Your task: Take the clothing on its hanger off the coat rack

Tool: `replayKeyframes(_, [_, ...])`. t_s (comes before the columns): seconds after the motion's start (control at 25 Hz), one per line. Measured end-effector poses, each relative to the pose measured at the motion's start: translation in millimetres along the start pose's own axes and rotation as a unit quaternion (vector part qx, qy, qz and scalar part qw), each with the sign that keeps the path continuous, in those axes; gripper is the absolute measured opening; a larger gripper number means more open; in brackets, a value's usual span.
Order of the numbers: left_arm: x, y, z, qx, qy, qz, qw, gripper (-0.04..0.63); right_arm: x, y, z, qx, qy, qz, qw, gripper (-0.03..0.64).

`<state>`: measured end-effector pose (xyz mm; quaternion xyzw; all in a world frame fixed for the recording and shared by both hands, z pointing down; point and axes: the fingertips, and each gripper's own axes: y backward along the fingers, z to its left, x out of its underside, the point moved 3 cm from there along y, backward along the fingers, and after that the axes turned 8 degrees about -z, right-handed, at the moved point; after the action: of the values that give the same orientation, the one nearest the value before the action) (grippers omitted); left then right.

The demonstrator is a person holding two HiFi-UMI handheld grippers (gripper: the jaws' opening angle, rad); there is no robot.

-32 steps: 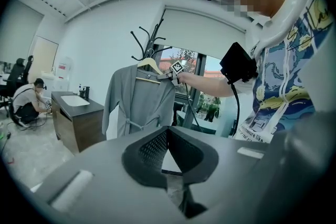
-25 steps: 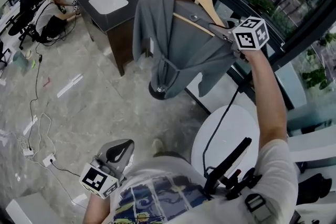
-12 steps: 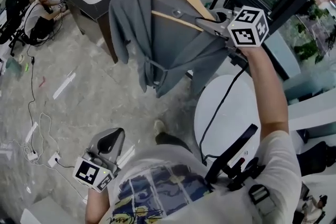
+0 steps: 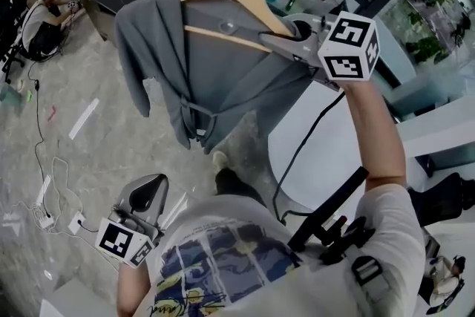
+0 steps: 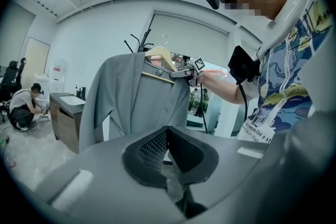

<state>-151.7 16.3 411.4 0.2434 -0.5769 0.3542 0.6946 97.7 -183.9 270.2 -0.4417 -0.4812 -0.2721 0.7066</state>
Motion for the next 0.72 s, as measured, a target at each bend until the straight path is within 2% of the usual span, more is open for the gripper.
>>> replayKeyframes(0.28, [-26.0, -7.7, 0.6, 0.017, -0.003, 0.002, 0.9999, 0.003, -25.6, 3.3, 25.7, -0.011, 0.011, 0.005, 1.000, 0.006])
replayKeyframes(0.52, [0.6, -2.4, -25.1, 0.030, -0.004, 0.000, 0.9995, 0.002, -9.0, 23.3, 72.1, -0.014, 0.028, 0.002, 0.999, 0.006])
replayKeyframes(0.72, [3.8, 2.6, -32.6, 0.041, -0.005, -0.003, 0.9992, 0.003, -8.3, 29.5, 96.0, -0.011, 0.035, 0.002, 0.999, 0.006])
